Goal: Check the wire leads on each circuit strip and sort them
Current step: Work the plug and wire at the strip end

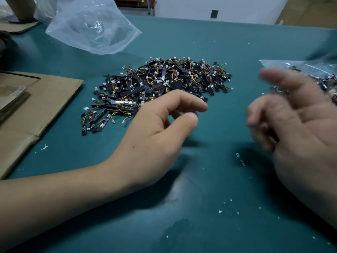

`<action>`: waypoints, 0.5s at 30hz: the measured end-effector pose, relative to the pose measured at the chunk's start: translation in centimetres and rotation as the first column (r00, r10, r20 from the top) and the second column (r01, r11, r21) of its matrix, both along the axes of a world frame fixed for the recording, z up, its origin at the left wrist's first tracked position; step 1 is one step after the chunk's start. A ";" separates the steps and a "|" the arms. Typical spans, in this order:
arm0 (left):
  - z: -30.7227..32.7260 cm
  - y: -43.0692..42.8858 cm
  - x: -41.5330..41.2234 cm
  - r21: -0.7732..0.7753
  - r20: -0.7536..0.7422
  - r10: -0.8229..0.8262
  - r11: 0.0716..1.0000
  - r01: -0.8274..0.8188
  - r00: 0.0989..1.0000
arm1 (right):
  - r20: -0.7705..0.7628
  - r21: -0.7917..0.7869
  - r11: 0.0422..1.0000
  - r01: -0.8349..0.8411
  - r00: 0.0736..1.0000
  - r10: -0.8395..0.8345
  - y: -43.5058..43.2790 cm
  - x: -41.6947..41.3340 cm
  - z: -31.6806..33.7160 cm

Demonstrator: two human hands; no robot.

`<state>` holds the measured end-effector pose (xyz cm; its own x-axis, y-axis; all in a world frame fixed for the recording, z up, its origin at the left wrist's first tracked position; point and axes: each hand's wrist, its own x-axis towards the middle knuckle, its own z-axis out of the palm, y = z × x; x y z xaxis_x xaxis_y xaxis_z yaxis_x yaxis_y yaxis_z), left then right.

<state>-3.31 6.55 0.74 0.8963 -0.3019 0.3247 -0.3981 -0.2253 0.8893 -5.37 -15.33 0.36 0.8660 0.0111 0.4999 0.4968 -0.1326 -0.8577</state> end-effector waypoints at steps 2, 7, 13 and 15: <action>0.0 -0.3 -0.1 0.192 0.073 0.057 0.979 -0.070 0.996 | -0.014 0.029 0.998 0.051 0.999 -0.050 0.0 0.4 -0.3; -0.4 -1.0 -1.7 0.812 0.232 -0.055 0.560 -0.162 0.971 | -0.090 -0.236 0.970 -0.061 0.995 0.041 0.3 0.0 -0.7; -0.4 -1.2 -2.0 0.887 0.167 -0.062 0.446 -0.122 0.984 | -0.152 -0.359 0.923 -0.137 0.984 0.087 0.5 -0.4 -0.3; -0.3 -1.0 -2.1 0.889 0.164 -0.090 0.446 -0.108 0.982 | -0.158 -0.377 0.915 -0.143 0.983 0.088 0.5 -0.4 -0.3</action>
